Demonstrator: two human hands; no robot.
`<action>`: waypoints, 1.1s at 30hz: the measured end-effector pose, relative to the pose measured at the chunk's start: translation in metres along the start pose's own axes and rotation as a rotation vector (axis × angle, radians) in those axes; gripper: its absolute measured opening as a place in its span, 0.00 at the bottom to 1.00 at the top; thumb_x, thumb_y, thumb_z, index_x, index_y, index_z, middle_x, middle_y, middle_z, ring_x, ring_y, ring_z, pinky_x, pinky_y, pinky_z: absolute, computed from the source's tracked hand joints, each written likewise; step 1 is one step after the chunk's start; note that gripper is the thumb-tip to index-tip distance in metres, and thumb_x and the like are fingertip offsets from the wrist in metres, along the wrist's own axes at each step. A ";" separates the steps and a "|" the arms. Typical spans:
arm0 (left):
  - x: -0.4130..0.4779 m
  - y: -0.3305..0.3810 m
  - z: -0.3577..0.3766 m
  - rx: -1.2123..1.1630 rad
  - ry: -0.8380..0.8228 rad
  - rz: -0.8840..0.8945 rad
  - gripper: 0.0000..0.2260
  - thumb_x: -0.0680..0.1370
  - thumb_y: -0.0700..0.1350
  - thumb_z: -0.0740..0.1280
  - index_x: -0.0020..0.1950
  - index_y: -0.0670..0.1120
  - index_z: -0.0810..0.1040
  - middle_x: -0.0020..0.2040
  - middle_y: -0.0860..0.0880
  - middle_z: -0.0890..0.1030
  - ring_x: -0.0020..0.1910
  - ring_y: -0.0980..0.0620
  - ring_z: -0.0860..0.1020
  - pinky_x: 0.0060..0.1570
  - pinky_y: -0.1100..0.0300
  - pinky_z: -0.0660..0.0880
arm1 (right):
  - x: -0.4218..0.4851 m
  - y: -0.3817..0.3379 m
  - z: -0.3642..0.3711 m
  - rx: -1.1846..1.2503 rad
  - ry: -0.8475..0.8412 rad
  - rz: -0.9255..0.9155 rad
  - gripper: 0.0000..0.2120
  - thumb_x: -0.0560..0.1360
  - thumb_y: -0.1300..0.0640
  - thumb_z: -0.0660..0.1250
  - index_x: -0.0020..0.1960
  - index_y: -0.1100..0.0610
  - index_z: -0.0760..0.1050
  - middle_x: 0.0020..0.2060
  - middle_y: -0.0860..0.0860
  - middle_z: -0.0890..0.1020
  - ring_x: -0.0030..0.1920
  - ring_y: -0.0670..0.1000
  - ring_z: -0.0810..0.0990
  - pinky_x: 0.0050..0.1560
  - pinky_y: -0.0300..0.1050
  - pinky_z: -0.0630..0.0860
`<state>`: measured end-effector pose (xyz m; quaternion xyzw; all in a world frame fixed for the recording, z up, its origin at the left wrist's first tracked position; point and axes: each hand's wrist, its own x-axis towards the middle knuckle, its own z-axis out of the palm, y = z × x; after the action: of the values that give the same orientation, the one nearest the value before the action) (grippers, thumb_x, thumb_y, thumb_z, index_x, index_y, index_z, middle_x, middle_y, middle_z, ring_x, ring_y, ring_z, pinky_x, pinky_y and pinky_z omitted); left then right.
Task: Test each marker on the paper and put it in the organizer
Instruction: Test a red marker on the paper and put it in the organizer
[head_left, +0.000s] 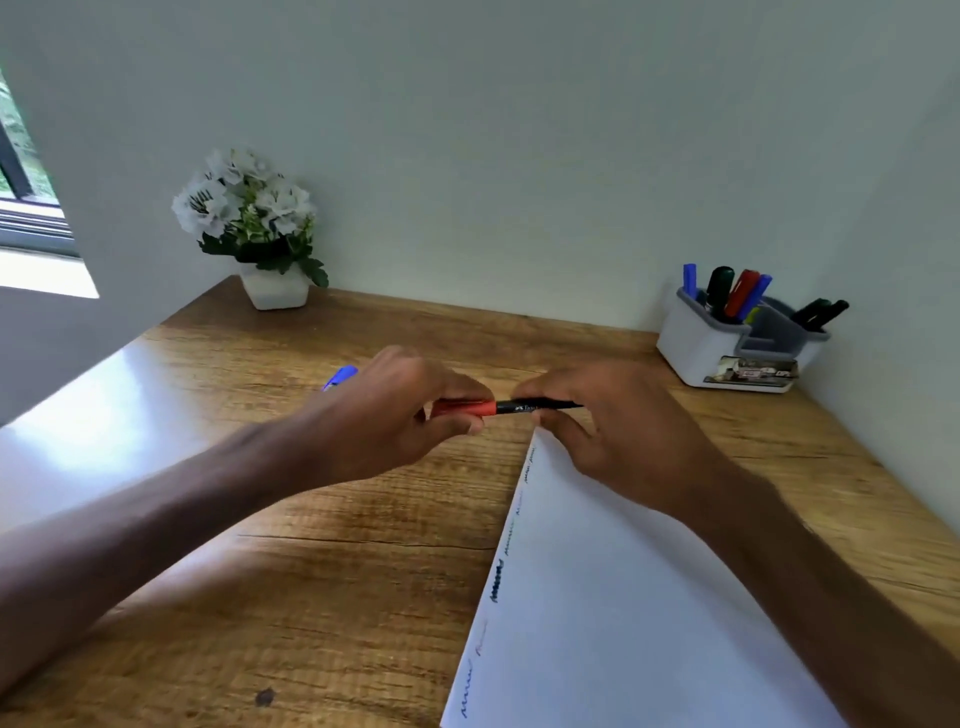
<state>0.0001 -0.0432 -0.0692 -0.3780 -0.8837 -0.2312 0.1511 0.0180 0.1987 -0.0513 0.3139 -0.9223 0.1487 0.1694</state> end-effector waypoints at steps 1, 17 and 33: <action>-0.001 0.003 0.001 0.001 0.023 0.002 0.17 0.80 0.55 0.68 0.66 0.50 0.81 0.50 0.54 0.87 0.43 0.58 0.82 0.45 0.69 0.76 | 0.000 -0.003 0.000 0.012 -0.012 -0.019 0.11 0.80 0.55 0.70 0.61 0.48 0.83 0.48 0.44 0.87 0.45 0.46 0.81 0.45 0.45 0.77; -0.008 0.029 -0.007 0.252 0.078 0.195 0.17 0.82 0.45 0.64 0.68 0.38 0.78 0.42 0.44 0.85 0.36 0.49 0.82 0.30 0.51 0.81 | -0.004 -0.021 -0.003 -0.030 0.007 0.010 0.16 0.82 0.38 0.58 0.61 0.38 0.82 0.35 0.41 0.84 0.29 0.40 0.73 0.32 0.36 0.61; -0.016 0.046 0.012 -0.183 -0.081 -0.107 0.10 0.79 0.54 0.69 0.59 0.59 0.74 0.48 0.62 0.79 0.53 0.63 0.77 0.54 0.62 0.75 | -0.009 0.010 -0.016 1.169 0.096 0.533 0.16 0.75 0.63 0.72 0.62 0.62 0.78 0.51 0.59 0.88 0.52 0.55 0.88 0.44 0.45 0.85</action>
<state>0.0437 -0.0184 -0.0731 -0.3514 -0.8832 -0.3031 0.0677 0.0218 0.2174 -0.0421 0.1076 -0.7269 0.6775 -0.0311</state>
